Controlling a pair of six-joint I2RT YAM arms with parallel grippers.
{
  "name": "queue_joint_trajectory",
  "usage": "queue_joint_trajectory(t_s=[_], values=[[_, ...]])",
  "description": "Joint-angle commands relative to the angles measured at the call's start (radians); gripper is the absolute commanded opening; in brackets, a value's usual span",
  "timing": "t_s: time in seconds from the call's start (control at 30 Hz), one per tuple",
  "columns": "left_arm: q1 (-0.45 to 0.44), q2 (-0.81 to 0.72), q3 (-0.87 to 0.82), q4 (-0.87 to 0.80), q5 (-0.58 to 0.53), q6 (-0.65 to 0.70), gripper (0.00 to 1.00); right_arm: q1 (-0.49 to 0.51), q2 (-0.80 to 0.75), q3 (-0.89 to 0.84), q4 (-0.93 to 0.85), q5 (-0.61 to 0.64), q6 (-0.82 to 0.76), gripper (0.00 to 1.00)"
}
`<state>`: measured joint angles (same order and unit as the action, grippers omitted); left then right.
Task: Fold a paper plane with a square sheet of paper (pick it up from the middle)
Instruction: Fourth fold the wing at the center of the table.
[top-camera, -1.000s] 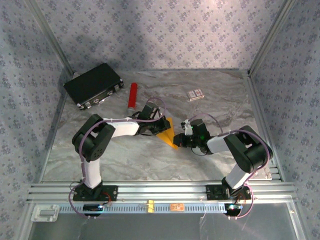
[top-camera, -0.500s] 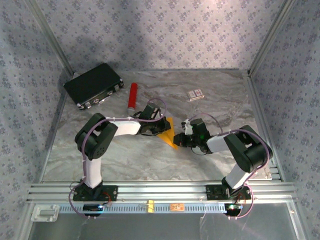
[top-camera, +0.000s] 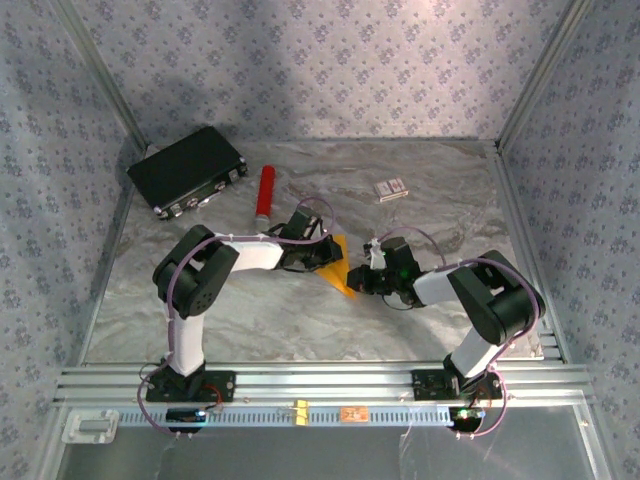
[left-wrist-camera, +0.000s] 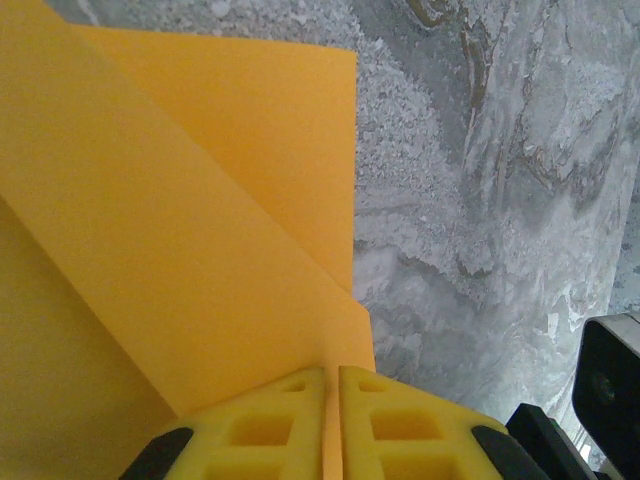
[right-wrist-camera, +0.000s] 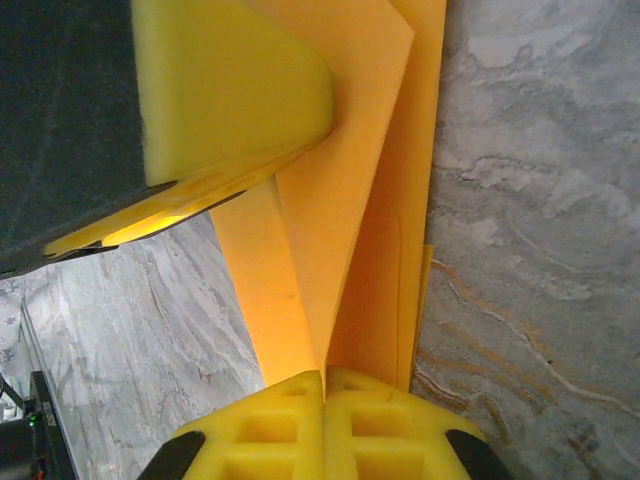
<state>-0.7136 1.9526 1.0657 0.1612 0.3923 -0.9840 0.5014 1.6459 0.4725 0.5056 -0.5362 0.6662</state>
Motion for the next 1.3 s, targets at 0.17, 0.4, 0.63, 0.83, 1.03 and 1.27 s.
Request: queue_joint_trajectory(t_s=[0.17,0.4,0.63,0.83,1.03,1.27], values=[[-0.007,0.043,0.024,-0.004,0.011,0.019,0.11,-0.003,0.053,-0.027,-0.13,0.061,0.014,0.02],[-0.008,0.069,0.042,-0.055,0.013,0.04,0.09,-0.001,0.05,-0.026,-0.134,0.063,0.015,0.03],[-0.008,0.075,0.032,-0.102,-0.008,0.051,0.08,-0.001,0.032,-0.021,-0.158,0.064,0.012,0.05],[-0.009,0.056,0.005,-0.077,-0.024,0.042,0.08,-0.001,0.01,-0.008,-0.196,0.059,-0.009,0.04],[-0.009,0.019,-0.011,-0.062,-0.057,0.046,0.08,-0.001,0.039,-0.011,-0.179,0.037,-0.007,0.02],[-0.008,0.003,-0.034,-0.04,-0.079,0.038,0.04,-0.003,0.057,-0.011,-0.177,0.033,-0.002,0.01]])
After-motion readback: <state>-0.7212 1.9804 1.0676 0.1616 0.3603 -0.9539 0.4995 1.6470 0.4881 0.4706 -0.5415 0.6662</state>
